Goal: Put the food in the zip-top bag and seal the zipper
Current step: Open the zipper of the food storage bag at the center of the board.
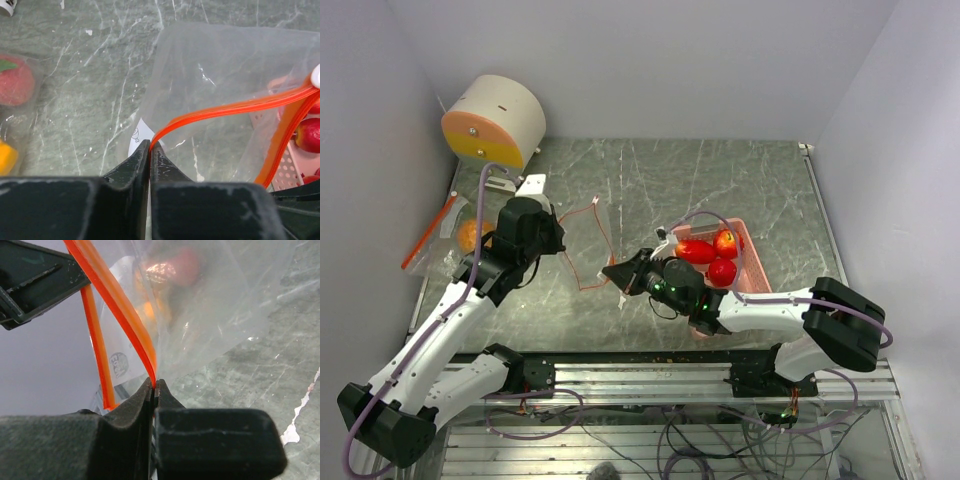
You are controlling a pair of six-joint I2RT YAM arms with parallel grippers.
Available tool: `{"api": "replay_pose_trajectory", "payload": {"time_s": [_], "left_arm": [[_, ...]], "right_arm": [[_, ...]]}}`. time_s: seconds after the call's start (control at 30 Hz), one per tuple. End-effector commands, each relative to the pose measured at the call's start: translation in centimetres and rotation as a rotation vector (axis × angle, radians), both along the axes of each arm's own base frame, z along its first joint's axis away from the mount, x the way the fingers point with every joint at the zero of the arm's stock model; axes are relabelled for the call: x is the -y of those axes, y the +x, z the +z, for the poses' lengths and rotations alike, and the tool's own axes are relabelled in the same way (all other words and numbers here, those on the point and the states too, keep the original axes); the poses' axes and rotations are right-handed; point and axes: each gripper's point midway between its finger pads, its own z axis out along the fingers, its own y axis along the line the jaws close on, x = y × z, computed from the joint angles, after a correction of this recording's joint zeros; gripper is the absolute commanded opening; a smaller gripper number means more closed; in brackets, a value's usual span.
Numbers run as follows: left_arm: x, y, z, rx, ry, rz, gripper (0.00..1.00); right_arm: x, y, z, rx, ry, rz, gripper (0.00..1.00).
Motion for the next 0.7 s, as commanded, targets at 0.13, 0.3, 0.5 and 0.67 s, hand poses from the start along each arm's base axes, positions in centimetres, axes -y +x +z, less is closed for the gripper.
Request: {"api": "replay_pose_trajectory", "payload": {"time_s": [0.13,0.3,0.5,0.67], "left_arm": [[-0.1,0.9,1.5,0.067,0.035,-0.023,0.07],[-5.1,-0.8,4.7,0.024,0.205,0.14,0.07],[-5.6,-2.9,5.0,-0.092,0.257,0.099,0.07],[-3.1,-2.9,1.0,-0.148,0.2,0.012,0.07]], "right_arm": [[1.0,0.1,1.0,0.011,0.006,-0.034,0.0],[5.6,2.2,-0.2,-0.009,-0.074,-0.215,0.0],[5.1,2.9,-3.5,-0.092,-0.192,-0.212,0.0],[4.4,2.7,-6.7,-0.186,-0.229,-0.203,0.05]]}}
